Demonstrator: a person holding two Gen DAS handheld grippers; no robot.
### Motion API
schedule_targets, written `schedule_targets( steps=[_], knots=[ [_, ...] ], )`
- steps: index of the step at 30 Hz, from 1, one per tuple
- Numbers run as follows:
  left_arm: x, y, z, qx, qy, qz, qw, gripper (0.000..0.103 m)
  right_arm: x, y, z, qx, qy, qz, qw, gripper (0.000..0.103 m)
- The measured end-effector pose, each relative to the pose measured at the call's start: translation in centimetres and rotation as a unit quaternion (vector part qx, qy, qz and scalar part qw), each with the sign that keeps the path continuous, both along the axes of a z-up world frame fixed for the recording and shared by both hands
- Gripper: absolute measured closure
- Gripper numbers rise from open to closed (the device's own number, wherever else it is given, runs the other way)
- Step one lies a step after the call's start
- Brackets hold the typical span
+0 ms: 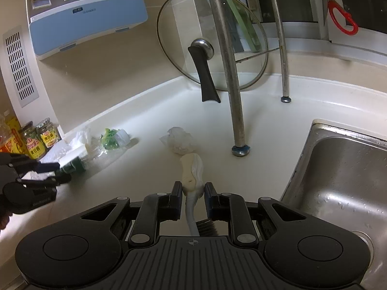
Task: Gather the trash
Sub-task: 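Grasp the green-label water bottle with left gripper while right gripper grasps the white brush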
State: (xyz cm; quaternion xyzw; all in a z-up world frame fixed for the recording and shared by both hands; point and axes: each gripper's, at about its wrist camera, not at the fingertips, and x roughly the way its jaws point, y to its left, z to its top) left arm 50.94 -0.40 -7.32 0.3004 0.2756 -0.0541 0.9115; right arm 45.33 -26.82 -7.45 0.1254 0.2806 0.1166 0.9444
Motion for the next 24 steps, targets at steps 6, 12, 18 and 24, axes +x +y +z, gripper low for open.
schedule_targets(
  steps=[6, 12, 18, 24],
  knots=[
    [1.5, 0.8, -0.3, 0.018, 0.022, 0.006, 0.9996, 0.072, 0.4, 0.2, -0.1, 0.006, 0.003, 0.000, 1.000, 0.083],
    [1.5, 1.1, -0.5, 0.025, 0.010, 0.007, 0.9996, 0.081, 0.5, 0.2, -0.2, 0.009, 0.003, 0.000, 1.000, 0.083],
    [0.5, 1.9, 1.7, -0.029, 0.009, 0.000, 0.9995, 0.083, 0.0, 0.2, 0.2, 0.008, -0.006, 0.006, 1.000, 0.083],
    [-1.0, 3.5, 4.2, -0.128, 0.036, 0.004, 0.9911, 0.084, -0.7, 0.3, 1.0, 0.017, -0.019, 0.013, 1.000, 0.083]
  ],
)
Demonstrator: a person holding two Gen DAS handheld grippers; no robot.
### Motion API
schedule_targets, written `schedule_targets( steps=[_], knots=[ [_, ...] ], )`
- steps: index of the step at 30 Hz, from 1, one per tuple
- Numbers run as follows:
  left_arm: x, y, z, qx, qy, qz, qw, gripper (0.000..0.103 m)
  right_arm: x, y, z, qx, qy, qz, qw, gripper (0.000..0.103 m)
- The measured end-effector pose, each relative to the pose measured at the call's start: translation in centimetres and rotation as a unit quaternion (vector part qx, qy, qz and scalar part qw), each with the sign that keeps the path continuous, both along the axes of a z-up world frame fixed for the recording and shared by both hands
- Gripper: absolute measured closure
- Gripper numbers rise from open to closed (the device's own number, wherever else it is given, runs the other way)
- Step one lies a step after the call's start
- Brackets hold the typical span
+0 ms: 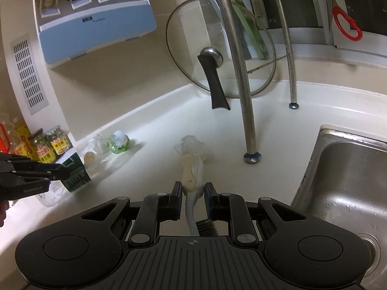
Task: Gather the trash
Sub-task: 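Grasp the green-label water bottle with left gripper while right gripper grasps the white brush, then carry the bottle and white brush down over the wastebasket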
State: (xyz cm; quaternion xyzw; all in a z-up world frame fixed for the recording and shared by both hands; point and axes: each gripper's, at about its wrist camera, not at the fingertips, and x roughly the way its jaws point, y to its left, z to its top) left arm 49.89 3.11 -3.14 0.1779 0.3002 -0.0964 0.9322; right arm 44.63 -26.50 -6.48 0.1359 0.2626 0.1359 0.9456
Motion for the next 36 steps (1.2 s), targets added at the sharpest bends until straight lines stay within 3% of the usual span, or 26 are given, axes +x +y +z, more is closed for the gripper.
schedule_targets(
  steps=[3, 7, 23, 36],
  knots=[
    [-0.9, 1.3, 0.8, -0.055, 0.018, 0.013, 0.9982, 0.085, -0.6, 0.0, 0.1, 0.005, -0.003, 0.003, 1.000, 0.083],
    [-2.4, 2.3, 1.6, -0.089, 0.024, 0.030, 0.9953, 0.085, -1.4, 0.0, 0.3, 0.009, -0.003, 0.012, 1.000, 0.083],
    [-9.9, 2.1, 3.0, -0.105, 0.003, 0.087, 0.9906, 0.085, -5.4, 1.4, 1.7, 0.019, -0.016, 0.091, 0.996, 0.084],
    [-19.7, 0.7, 3.4, -0.132, -0.008, 0.144, 0.9807, 0.085, -10.3, 4.4, 3.0, 0.036, -0.015, 0.203, 0.978, 0.084]
  ],
)
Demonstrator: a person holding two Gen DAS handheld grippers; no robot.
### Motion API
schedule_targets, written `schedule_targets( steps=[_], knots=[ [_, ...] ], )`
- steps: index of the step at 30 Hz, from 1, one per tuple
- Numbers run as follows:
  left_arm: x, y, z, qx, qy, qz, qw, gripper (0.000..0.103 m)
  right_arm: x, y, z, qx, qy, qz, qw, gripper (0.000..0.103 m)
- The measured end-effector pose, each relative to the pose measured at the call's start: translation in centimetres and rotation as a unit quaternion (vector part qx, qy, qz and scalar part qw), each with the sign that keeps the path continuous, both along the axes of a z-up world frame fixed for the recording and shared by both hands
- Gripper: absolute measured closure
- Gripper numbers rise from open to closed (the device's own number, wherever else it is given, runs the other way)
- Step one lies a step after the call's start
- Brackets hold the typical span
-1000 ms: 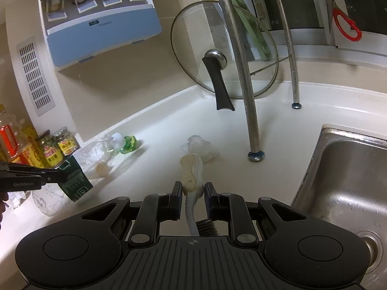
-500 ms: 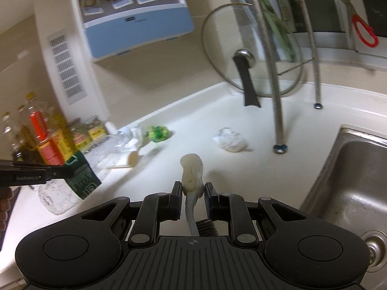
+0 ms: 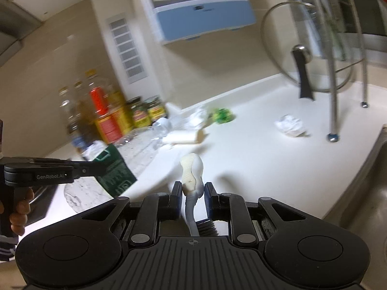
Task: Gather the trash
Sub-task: 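Carry the bottle and white brush down over the wastebasket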
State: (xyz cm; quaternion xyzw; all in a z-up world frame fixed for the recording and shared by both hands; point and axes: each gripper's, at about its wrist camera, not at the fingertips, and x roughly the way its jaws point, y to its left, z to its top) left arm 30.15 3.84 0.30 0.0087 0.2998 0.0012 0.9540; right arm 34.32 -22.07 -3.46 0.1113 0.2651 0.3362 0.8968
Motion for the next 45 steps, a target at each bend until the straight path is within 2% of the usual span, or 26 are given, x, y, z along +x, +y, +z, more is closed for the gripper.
schedule_targets(
  steps=[9, 14, 21, 27, 31, 37, 45],
  knots=[
    [-6.6, -0.6, -0.9, -0.017, 0.011, 0.044, 0.9988, 0.085, -3.6, 1.8, -0.8, -0.004, 0.020, 0.055, 0.998, 0.083],
    [-9.2, -1.0, -2.3, -0.032, 0.028, 0.057, 0.9974, 0.085, -5.7, 3.0, -2.3, -0.031, 0.033, 0.073, 0.996, 0.083],
    [-10.9, -1.2, -5.4, -0.056, 0.065, 0.072, 0.9937, 0.085, -7.7, 5.0, -5.5, -0.088, 0.052, 0.090, 0.991, 0.083],
    [-10.7, -0.8, -9.1, -0.077, 0.112, 0.089, 0.9867, 0.085, -8.1, 6.8, -9.2, -0.140, 0.073, 0.090, 0.983, 0.084],
    [-9.8, -0.4, -12.2, -0.095, 0.151, 0.098, 0.9792, 0.085, -7.8, 7.7, -11.7, -0.166, 0.085, 0.086, 0.979, 0.084],
    [-7.4, 0.6, -16.9, -0.119, 0.206, 0.113, 0.9648, 0.085, -6.2, 8.3, -15.0, -0.184, 0.109, 0.071, 0.974, 0.084],
    [-4.2, 1.3, -20.8, -0.151, 0.246, 0.122, 0.9496, 0.085, -4.6, 8.8, -17.7, -0.189, 0.130, 0.042, 0.972, 0.083]
  ],
)
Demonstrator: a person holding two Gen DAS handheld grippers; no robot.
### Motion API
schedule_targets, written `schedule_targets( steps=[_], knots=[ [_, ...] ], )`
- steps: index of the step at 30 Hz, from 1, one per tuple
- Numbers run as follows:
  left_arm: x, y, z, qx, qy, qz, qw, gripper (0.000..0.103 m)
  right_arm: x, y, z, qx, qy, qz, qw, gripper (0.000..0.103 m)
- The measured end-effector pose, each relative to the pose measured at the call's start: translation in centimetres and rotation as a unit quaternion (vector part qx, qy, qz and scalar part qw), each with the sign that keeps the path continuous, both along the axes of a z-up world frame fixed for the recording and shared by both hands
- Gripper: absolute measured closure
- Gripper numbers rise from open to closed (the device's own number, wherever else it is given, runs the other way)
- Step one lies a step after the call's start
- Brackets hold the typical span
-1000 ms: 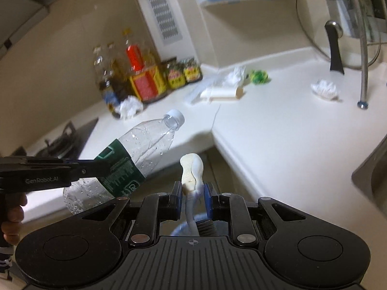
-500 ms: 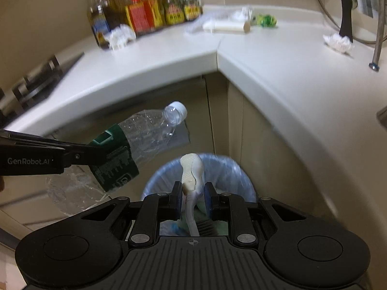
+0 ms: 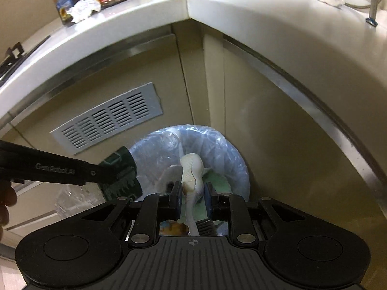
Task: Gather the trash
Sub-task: 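Carry the bottle and white brush down over the wastebasket, then open both grippers to drop bottle and brush into the wastebasket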
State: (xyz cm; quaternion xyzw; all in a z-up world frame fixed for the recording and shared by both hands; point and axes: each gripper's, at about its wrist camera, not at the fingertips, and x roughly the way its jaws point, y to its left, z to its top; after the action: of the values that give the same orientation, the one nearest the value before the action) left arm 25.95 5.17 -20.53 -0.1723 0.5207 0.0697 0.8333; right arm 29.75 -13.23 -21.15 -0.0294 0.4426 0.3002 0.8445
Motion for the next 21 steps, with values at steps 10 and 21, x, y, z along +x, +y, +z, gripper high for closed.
schedule_targets(
  steps=[10, 21],
  knots=[
    [2.9, 0.2, -2.7, -0.031, 0.022, 0.013, 0.9992, 0.074, 1.2, 0.6, -1.1, -0.006, 0.008, -0.020, 1.000, 0.084],
    [2.7, 0.1, -1.2, 0.008, 0.000, -0.019, 0.9998, 0.070, 2.2, 1.4, -2.5, -0.002, 0.027, -0.032, 0.999, 0.083]
  ],
)
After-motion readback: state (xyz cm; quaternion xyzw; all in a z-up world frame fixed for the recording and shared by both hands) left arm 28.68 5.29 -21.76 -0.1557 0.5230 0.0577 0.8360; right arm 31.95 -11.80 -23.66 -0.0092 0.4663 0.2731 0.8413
